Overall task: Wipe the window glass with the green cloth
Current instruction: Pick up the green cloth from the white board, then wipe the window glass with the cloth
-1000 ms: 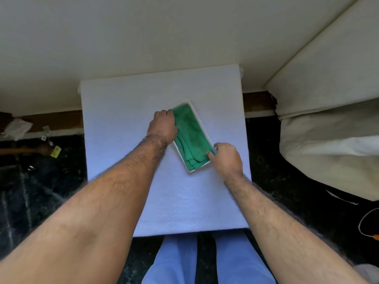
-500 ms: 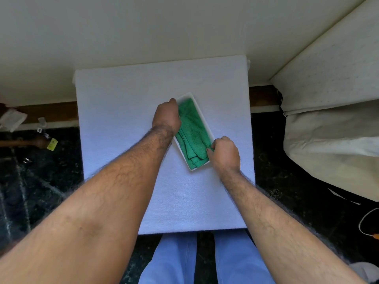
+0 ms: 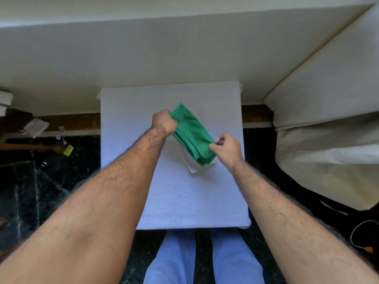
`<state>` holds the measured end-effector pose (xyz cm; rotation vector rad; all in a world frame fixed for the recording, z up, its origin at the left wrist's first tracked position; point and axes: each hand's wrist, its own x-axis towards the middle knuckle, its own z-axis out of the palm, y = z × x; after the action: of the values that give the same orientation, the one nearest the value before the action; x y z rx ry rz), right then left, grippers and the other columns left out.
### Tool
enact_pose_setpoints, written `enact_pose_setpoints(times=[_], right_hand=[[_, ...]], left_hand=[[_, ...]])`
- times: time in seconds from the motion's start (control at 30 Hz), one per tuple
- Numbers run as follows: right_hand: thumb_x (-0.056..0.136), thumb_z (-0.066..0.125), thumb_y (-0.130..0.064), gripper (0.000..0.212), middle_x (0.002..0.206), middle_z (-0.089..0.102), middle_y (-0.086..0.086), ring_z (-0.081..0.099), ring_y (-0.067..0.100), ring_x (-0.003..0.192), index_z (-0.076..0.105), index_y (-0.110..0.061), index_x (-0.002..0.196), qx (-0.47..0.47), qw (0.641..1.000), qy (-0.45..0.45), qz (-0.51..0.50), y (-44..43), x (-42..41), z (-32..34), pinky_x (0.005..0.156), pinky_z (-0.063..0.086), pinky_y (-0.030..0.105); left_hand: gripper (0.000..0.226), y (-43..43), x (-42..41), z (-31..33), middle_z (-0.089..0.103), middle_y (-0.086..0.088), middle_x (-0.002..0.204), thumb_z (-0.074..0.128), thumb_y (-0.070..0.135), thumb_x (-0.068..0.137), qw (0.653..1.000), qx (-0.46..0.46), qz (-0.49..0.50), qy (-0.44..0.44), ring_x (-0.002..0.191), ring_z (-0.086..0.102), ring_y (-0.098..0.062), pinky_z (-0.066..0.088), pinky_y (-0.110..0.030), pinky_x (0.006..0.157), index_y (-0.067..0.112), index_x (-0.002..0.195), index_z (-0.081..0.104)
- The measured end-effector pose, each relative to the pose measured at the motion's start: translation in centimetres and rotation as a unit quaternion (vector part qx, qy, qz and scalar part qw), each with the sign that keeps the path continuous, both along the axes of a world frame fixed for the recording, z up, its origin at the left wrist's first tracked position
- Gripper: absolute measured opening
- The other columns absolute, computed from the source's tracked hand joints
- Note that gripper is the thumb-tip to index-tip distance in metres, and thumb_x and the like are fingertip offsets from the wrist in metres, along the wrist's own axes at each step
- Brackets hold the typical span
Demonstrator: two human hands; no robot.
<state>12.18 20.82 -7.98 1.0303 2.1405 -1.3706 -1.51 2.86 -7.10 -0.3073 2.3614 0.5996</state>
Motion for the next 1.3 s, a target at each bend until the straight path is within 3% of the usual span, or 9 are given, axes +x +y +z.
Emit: enact_pose_setpoints(times=[0.07,0.13,0.27,0.47,0.6,0.93,1.1,1.2,1.3], right_hand=[[0.088,0.077,-0.003,0.027,0.087,0.06,-0.003,0.06,0.013,0.08,0.066,-0.017,0.108,-0.019,1.0,-0.002,-0.015,0.8,-0.3,2.1,0.066,0.053,0.013],[0.086,0.082,-0.002,0.042,0.085,0.058,-0.005,0.064,0.016,0.09,0.07,-0.016,0.124,-0.032,0.999,-0.004,-0.009,1.7,-0.8,3.9,0.089,0.064,0.03],[0.085,0.085,-0.006,0.039,0.106,0.078,0.003,0.073,0.019,0.106,0.079,-0.009,0.124,0.008,0.999,0.003,0.054,3.1,-1.8,9.2,0.108,0.062,0.043],[0.085,0.082,-0.007,0.022,0.092,0.075,-0.001,0.068,0.017,0.092,0.085,-0.015,0.106,0.067,0.992,0.043,0.094,4.9,-4.9,19.7,0.084,0.052,0.027],[0.082,0.076,-0.002,0.026,0.096,0.076,0.0,0.068,0.017,0.094,0.082,-0.015,0.103,0.082,0.989,0.075,0.097,5.8,-7.1,26.8,0.085,0.05,0.025],[0.078,0.087,-0.001,0.031,0.1,0.083,0.006,0.079,0.027,0.105,0.074,-0.029,0.075,0.085,0.972,0.204,0.081,8.1,-11.9,42.9,0.1,0.065,0.049],[0.082,0.087,0.003,0.024,0.109,0.082,0.013,0.078,0.029,0.107,0.079,-0.017,0.093,0.08,0.958,0.266,0.068,8.3,-12.7,50.9,0.095,0.067,0.049],[0.084,0.084,0.006,0.025,0.109,0.079,0.015,0.076,0.03,0.105,0.079,-0.004,0.107,0.074,0.949,0.298,0.07,8.2,-13.0,55.5,0.093,0.067,0.048],[0.085,0.084,0.005,0.028,0.102,0.075,0.014,0.074,0.028,0.097,0.077,0.002,0.112,0.074,0.934,0.342,0.074,8.2,-12.9,59.8,0.077,0.069,0.031]], left_hand=[[0.03,-0.4,0.2,2.8,0.068,-0.015,0.126,0.06,0.011,0.096,1.0,0.02,0.007,-0.019,0.114,0.067,-0.033,0.058,-0.037,0.097,0.004,0.125,0.063],[0.034,-0.8,0.1,5.1,0.067,-0.015,0.127,0.065,0.016,0.096,0.999,0.032,0.009,-0.023,0.116,0.066,-0.034,0.058,-0.043,0.101,0.004,0.127,0.06],[0.032,-1.0,-0.1,11.1,0.071,-0.014,0.119,0.075,0.013,0.092,0.995,0.094,0.017,0.009,0.112,0.068,-0.031,0.056,-0.043,0.104,0.002,0.119,0.064],[0.02,-1.5,-1.8,20.7,0.08,-0.012,0.107,0.082,0.016,0.086,0.984,0.175,0.015,0.037,0.106,0.075,-0.031,0.058,-0.046,0.103,0.009,0.104,0.077],[0.026,-1.3,-3.3,28.1,0.076,-0.02,0.118,0.076,0.003,0.09,0.969,0.238,0.033,0.057,0.111,0.074,-0.035,0.06,-0.054,0.101,0.004,0.115,0.07],[0.029,-1.1,-5.1,46.0,0.075,-0.014,0.117,0.076,0.006,0.09,0.938,0.294,0.004,0.186,0.108,0.074,-0.03,0.059,-0.048,0.103,0.008,0.118,0.068],[0.03,-1.2,-5.9,53.9,0.075,-0.011,0.115,0.073,0.005,0.092,0.917,0.314,-0.019,0.244,0.11,0.072,-0.03,0.058,-0.047,0.104,0.006,0.121,0.066],[0.025,-1.2,-5.8,58.4,0.071,-0.005,0.105,0.069,0.001,0.094,0.904,0.327,-0.037,0.273,0.107,0.07,-0.028,0.059,-0.032,0.09,0.006,0.118,0.063],[0.027,-1.2,-6.0,62.6,0.07,-0.003,0.102,0.069,0.003,0.095,0.884,0.324,-0.062,0.331,0.1,0.067,-0.023,0.057,-0.03,0.09,0.004,0.121,0.064]])
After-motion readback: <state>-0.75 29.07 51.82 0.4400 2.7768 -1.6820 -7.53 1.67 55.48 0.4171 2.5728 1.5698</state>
